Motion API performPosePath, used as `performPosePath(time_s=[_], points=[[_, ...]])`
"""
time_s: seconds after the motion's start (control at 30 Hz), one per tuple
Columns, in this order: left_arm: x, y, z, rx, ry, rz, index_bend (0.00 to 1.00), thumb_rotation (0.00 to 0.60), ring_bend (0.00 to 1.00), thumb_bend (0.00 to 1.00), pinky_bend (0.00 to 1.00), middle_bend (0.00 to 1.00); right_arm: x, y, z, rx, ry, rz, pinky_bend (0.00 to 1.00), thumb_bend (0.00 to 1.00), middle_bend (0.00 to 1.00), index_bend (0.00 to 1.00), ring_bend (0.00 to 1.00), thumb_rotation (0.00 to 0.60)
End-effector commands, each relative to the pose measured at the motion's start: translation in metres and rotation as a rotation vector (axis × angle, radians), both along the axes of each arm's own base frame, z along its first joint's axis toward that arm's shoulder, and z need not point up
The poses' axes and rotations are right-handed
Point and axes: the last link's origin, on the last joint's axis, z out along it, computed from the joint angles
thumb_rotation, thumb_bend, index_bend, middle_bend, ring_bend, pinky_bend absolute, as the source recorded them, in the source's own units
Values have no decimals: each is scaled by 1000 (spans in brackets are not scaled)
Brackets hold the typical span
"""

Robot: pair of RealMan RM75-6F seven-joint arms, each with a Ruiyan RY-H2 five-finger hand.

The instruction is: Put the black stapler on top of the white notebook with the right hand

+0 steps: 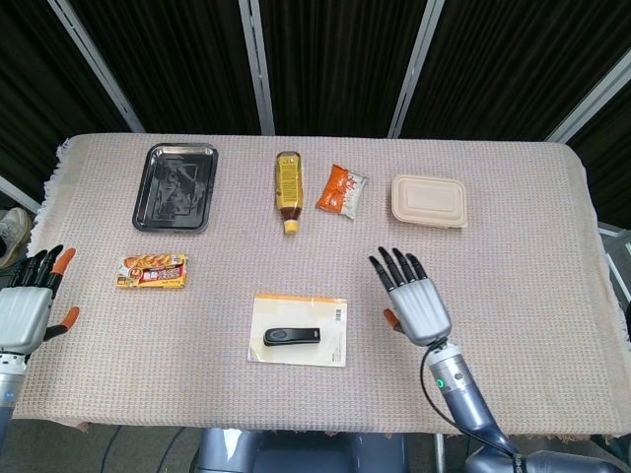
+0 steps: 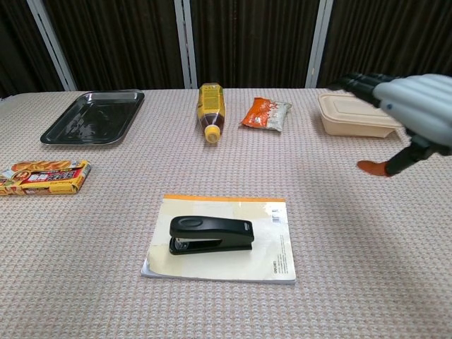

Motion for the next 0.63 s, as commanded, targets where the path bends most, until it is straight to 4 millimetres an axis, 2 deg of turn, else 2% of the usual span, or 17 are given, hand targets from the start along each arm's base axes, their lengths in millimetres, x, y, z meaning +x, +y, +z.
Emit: performPosePath(time_s=[0.03, 0.2, 0.33, 0.43, 0.53, 0.63], points=[[4, 0, -3, 8, 10, -5, 0, 600, 0, 322, 96, 0, -52, -4, 46, -90, -45, -86, 109, 240, 0, 0, 0, 600], [8, 2, -10, -2, 34, -8, 0, 600, 0, 323, 99, 0, -96, 4, 73, -169, 1, -147, 7, 241, 0, 0, 0, 600], [8, 5, -10, 0, 33, -5, 0, 600, 0, 323, 100, 0, -127, 16, 86, -215, 43, -233, 0, 241, 0, 0, 0, 600], [7, 8, -8, 6, 25, 0, 0, 600, 0, 323, 100, 0, -147, 22, 90, -221, 4, -293, 0, 240, 0, 0, 0, 600], [7, 9, -8, 5, 23, 4, 0, 600, 0, 323, 101, 0, -164, 23, 92, -210, 19, -342, 0, 241, 0, 0, 0, 600], [10, 9, -8, 1, 21, -8, 0, 600, 0, 322, 101, 0, -168, 27, 100, -243, 21, -342, 0, 240, 0, 0, 0, 600]])
